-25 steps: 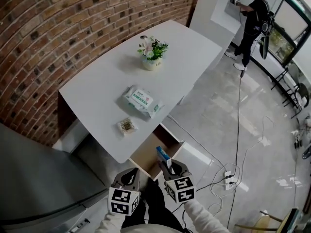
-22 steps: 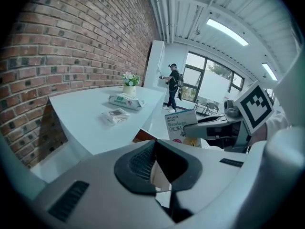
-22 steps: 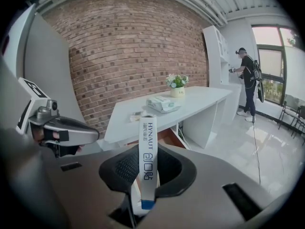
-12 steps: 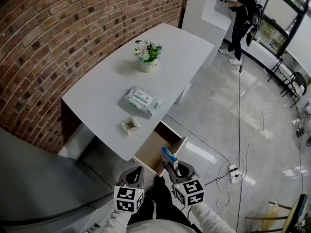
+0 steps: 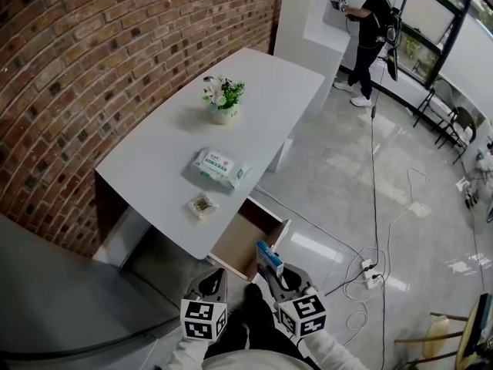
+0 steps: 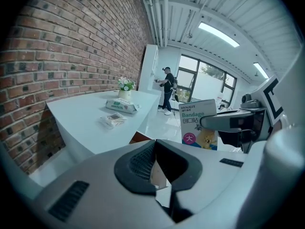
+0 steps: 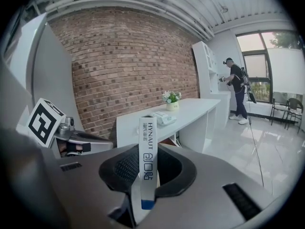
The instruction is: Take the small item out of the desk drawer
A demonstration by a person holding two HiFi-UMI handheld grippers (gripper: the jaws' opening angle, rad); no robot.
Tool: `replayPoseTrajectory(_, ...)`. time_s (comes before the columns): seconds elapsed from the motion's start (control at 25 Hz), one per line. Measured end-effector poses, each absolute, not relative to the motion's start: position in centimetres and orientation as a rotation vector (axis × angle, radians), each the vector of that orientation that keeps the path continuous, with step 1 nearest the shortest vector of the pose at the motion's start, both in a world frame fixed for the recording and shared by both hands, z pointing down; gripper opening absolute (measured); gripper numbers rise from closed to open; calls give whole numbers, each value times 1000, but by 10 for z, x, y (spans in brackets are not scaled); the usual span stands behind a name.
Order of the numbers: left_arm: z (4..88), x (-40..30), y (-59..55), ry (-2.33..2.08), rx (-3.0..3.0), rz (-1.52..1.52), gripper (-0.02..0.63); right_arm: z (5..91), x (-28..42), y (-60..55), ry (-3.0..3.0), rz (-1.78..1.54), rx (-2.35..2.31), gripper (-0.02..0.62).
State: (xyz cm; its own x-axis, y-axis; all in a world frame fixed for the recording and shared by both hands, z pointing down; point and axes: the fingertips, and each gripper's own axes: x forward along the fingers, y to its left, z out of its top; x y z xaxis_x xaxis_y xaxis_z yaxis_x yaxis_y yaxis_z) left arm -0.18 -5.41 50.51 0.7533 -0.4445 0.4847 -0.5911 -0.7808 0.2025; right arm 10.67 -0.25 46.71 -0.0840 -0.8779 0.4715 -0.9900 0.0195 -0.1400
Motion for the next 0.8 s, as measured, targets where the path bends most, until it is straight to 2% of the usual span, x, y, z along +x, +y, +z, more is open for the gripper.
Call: replayPoseTrajectory(0.8,490,-20,-54,-773,2674,564,18,454,101,37,-1950,599,2086,91)
